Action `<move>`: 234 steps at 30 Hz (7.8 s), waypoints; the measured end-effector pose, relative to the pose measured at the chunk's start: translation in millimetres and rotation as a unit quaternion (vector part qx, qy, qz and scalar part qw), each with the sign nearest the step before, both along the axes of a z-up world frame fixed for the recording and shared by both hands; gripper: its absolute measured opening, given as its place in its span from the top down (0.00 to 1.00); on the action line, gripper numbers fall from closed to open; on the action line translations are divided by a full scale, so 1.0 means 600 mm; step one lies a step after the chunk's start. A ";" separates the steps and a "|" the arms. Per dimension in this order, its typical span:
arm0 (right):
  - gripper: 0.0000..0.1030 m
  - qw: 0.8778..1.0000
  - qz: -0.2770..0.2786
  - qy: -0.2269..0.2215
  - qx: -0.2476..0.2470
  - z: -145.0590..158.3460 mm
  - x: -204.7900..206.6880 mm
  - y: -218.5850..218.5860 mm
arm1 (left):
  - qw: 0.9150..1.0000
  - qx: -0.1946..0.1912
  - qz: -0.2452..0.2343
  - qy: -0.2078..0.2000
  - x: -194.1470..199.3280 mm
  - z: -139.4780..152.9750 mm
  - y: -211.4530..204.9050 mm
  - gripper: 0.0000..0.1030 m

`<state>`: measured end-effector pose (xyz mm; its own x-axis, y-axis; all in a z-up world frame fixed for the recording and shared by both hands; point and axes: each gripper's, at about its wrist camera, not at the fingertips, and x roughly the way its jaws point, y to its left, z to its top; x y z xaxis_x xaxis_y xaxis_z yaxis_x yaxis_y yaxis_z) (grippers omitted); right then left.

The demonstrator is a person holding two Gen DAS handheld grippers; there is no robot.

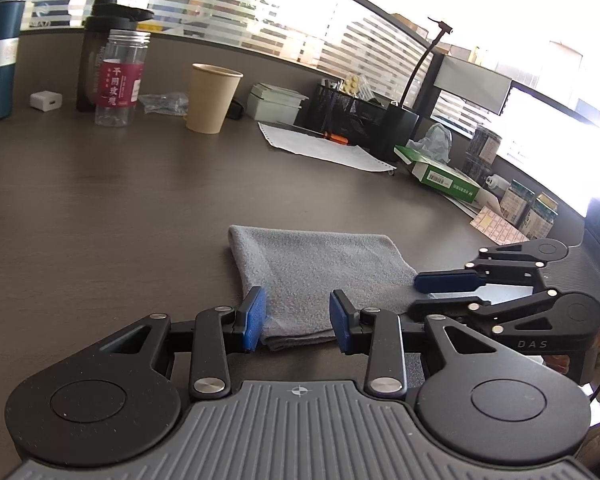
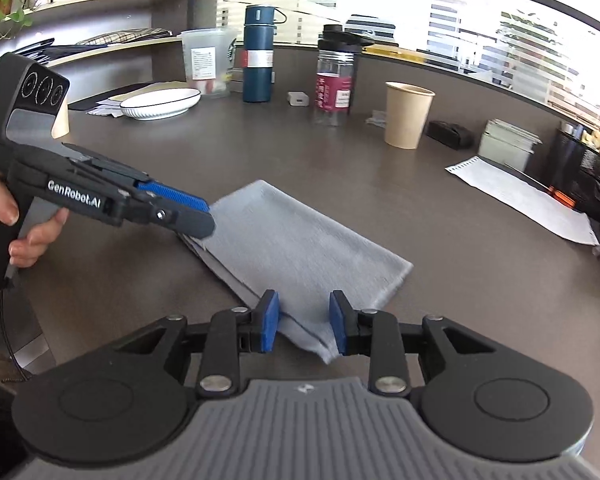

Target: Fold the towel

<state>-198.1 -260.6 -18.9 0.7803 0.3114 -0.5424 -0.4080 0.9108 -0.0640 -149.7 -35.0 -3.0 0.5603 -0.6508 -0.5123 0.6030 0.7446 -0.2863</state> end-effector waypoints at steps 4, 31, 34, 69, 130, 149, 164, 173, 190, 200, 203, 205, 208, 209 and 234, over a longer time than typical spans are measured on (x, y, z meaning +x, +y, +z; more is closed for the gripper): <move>0.67 1.000 0.003 0.004 -0.005 0.002 -0.005 -0.005 | 1.000 0.002 -0.001 0.000 -0.004 0.004 0.007 0.57; 0.65 0.994 -0.064 0.022 0.084 0.007 0.118 -0.022 | 0.999 -0.015 0.024 0.040 0.114 0.006 -0.058 0.54; 0.64 0.995 -0.061 0.023 0.078 0.008 0.134 -0.024 | 0.999 -0.019 0.027 0.039 0.121 0.005 -0.058 0.54; 0.54 0.993 -0.043 0.033 0.109 0.013 0.087 -0.034 | 0.996 -0.068 0.014 0.052 0.070 -0.002 -0.001 0.44; 0.36 0.980 -0.175 -0.078 0.052 0.044 0.052 -0.047 | 0.985 0.039 0.122 -0.113 0.010 0.066 -0.004 0.16; 0.00 0.960 -0.256 -0.112 0.026 0.040 0.072 -0.081 | 0.951 0.088 0.282 -0.093 0.082 0.064 0.038 0.00; 0.00 0.941 -0.333 -0.021 0.053 0.012 0.150 -0.149 | 0.952 0.117 0.281 -0.029 0.188 0.018 0.029 0.00; 0.00 0.943 -0.329 0.028 0.031 -0.003 0.199 -0.151 | 0.948 0.157 0.277 -0.002 0.220 0.007 0.007 0.00; 0.00 0.941 -0.334 0.038 0.039 -0.005 0.217 -0.158 | 0.945 0.163 0.284 0.000 0.226 0.005 0.004 0.00; 0.00 0.944 -0.324 0.039 0.039 -0.005 0.218 -0.158 | 0.947 0.162 0.278 -0.001 0.225 0.005 0.008 0.00; 0.00 0.945 -0.322 0.039 0.039 -0.005 0.218 -0.157 | 0.947 0.161 0.278 -0.001 0.225 0.005 0.010 0.00; 0.00 0.945 -0.322 0.039 0.039 -0.005 0.217 -0.158 | 0.947 0.162 0.278 -0.001 0.225 0.005 0.010 0.00; 0.00 0.945 -0.322 0.039 0.039 -0.005 0.217 -0.157 | 0.947 0.162 0.278 -0.001 0.225 0.005 0.009 0.00; 0.00 0.945 -0.322 0.039 0.039 -0.005 0.218 -0.157 | 0.947 0.162 0.278 -0.001 0.224 0.005 0.009 0.00; 0.00 0.945 -0.321 0.038 0.039 -0.005 0.217 -0.157 | 0.946 0.163 0.281 -0.001 0.222 0.006 0.009 0.00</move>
